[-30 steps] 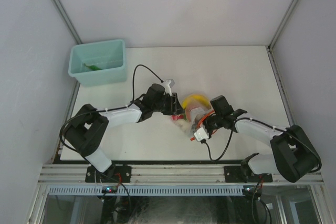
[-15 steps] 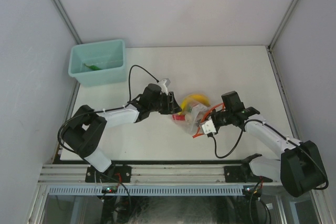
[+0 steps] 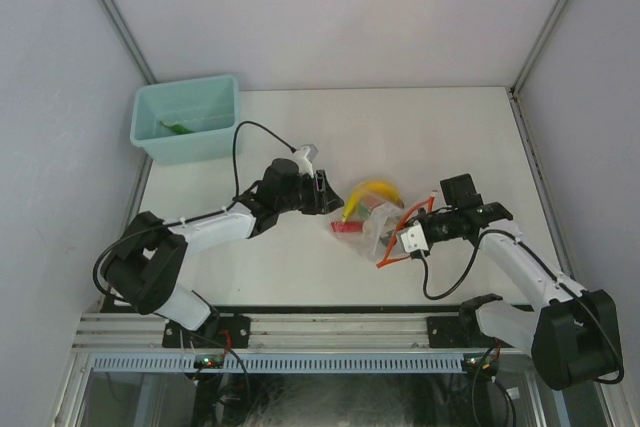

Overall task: Open the zip-top bag and remove the fake food
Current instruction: Pick up the fake vegetable from the zipper food storage bag.

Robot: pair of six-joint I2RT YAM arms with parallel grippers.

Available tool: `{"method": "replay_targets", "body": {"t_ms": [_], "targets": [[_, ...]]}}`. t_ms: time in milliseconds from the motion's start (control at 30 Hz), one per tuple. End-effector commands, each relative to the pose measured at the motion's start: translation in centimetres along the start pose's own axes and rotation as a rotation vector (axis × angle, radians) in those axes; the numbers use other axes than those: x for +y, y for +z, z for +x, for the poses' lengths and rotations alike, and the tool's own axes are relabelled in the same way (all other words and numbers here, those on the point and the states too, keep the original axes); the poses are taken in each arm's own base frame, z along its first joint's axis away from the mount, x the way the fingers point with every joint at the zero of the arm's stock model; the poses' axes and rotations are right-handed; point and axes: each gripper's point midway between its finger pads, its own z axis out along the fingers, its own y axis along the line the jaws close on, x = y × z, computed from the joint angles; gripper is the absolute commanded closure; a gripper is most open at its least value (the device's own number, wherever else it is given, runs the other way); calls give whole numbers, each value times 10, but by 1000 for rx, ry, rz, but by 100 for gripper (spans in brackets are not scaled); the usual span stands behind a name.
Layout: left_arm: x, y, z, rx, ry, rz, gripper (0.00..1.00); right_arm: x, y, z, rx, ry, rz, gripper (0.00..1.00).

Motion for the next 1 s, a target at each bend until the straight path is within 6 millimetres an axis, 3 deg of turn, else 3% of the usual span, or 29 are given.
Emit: {"method": "replay_targets", "body": {"t_ms": [0,400,633,967], "targets": [[-10,-11,-20,-85,51,33,49,-14,-12,-22,-55,23,31,100],[-15,-26,-30,-140,86,38,48,-18,-42,-20,-16,155,104,100],[-17,-35,-39,-171,91,38,48,-2,-54,-28,6,276,74,100],[-30,-72,-69,-293,116,48,47,12,-74,-32,103,547,80,100]]}}
